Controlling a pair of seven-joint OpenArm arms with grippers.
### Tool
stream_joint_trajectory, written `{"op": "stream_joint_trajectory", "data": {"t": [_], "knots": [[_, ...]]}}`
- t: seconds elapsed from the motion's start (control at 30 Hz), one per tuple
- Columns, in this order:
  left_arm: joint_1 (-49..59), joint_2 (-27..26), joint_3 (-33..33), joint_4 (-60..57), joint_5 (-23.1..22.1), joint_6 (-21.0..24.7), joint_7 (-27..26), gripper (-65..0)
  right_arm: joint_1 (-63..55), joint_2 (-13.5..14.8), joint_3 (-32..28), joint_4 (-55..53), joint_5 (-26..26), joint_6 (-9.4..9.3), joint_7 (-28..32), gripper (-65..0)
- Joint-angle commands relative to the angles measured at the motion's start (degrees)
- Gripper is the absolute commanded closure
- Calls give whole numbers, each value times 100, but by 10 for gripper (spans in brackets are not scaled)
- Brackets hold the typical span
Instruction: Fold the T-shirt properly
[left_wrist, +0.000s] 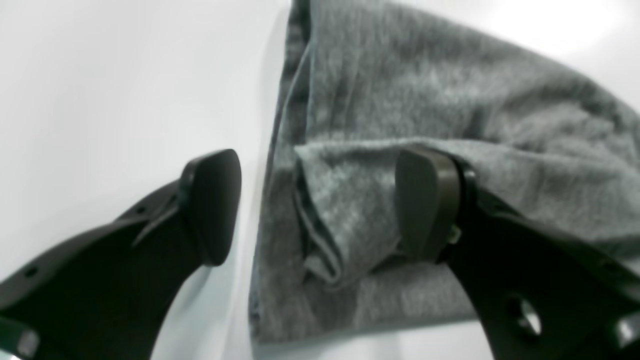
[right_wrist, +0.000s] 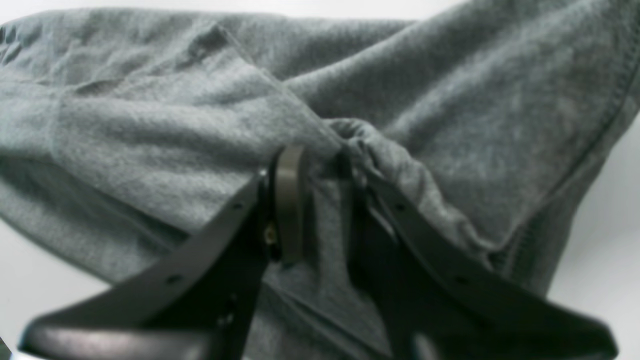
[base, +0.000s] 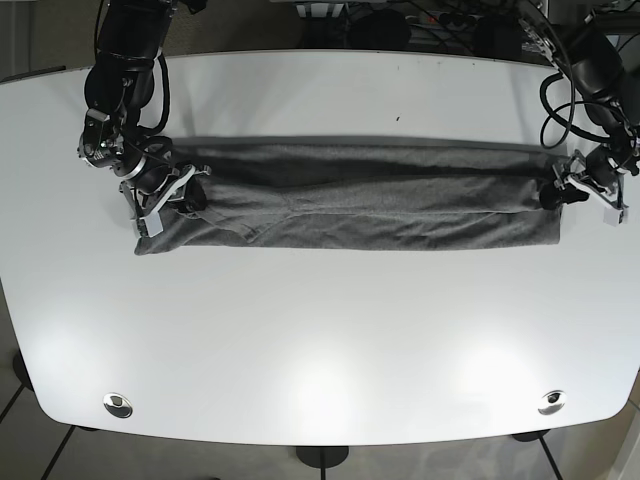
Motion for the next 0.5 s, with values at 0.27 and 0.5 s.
{"op": "stream_joint_trajectory", "data": {"t": [0.27,0.5], "knots": [[3,5,666,89,216,42,271,-42,53,37,35,73,15,2,-35,-116],[443,585,305,3078,260,42,869,-42,53,28,35,64,15,2,-35,-116]]}}
